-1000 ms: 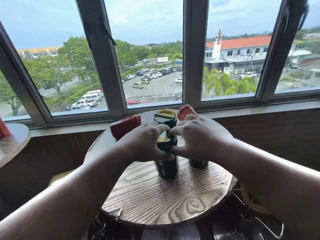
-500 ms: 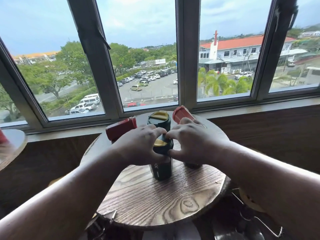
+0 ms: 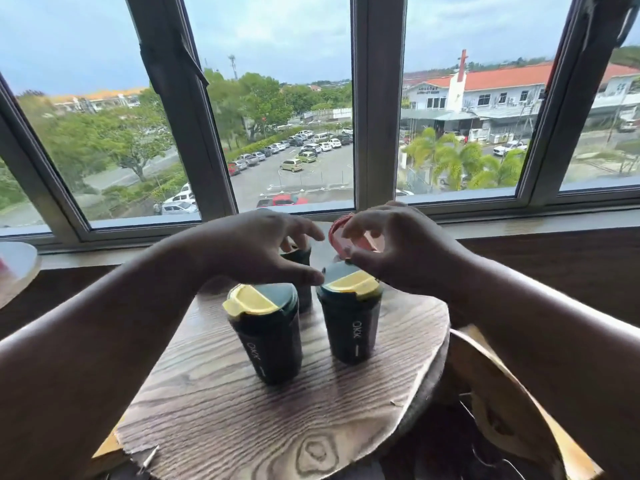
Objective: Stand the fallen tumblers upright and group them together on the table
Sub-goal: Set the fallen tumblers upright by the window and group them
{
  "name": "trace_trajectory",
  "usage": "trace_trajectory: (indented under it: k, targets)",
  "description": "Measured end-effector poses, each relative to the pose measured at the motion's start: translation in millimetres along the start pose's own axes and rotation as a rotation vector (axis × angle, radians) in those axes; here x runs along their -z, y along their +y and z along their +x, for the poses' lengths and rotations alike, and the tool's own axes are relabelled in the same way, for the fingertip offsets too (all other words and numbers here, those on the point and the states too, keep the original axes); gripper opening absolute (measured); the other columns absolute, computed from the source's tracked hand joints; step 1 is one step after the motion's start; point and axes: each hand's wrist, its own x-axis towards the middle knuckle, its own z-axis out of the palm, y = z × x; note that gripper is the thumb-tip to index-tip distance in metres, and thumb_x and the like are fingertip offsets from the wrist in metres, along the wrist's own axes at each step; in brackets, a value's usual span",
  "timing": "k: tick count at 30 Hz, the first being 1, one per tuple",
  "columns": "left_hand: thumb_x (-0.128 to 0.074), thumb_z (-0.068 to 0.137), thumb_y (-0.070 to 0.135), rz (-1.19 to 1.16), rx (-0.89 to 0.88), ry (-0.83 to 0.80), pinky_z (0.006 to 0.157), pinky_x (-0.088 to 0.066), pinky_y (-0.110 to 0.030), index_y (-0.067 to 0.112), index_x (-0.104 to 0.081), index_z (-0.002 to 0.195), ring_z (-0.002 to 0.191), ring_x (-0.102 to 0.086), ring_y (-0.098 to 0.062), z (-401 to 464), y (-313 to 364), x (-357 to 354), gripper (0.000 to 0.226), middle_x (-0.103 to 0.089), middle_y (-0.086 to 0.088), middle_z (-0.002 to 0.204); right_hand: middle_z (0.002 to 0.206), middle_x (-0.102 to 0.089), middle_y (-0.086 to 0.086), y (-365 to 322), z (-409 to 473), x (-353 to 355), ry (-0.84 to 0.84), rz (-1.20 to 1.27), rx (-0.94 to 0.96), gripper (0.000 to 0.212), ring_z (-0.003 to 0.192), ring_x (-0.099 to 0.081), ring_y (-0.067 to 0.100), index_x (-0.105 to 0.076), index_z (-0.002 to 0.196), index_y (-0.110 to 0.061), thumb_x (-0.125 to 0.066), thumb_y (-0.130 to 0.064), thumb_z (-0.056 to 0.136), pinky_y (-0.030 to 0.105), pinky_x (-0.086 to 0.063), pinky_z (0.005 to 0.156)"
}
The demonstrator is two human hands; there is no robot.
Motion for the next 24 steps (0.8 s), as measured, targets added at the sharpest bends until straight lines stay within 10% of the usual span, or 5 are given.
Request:
trace_trajectory:
  k: [4,24]
  targets:
    - [-0.070,0.075,0.066,0.014,0.050,-0.001,0.090,-0.053,-0.032,0.040,-0.056,0.131,0.099,-0.063,-0.004,45,18,1,0.063,-0.065,0.013,0.116,0.076,-0.066,-0.016,55,12,5,-0.050,0.095,-0.087,0.009,0.067,-0.055,-0.007,-0.073,0.086,-0.025,-0.067,-0.031,0.082,0.007,-0.038,0.060]
    - [-0.065,0.081,0.068,0.426,0.546,-0.353,0.110,-0.036,-0.040,0.014,-0.039,0.150,0.136,-0.044,-0.029,237,10,-23,0.091,-0.046,-0.009,0.151,0.103,-0.059,0.018,212,77,-80,-0.527,0.737,-0.641,0.027,0.078,-0.063,0.027,-0.057,0.113,-0.007,-0.052,-0.029,0.097,0.033,-0.054,0.065]
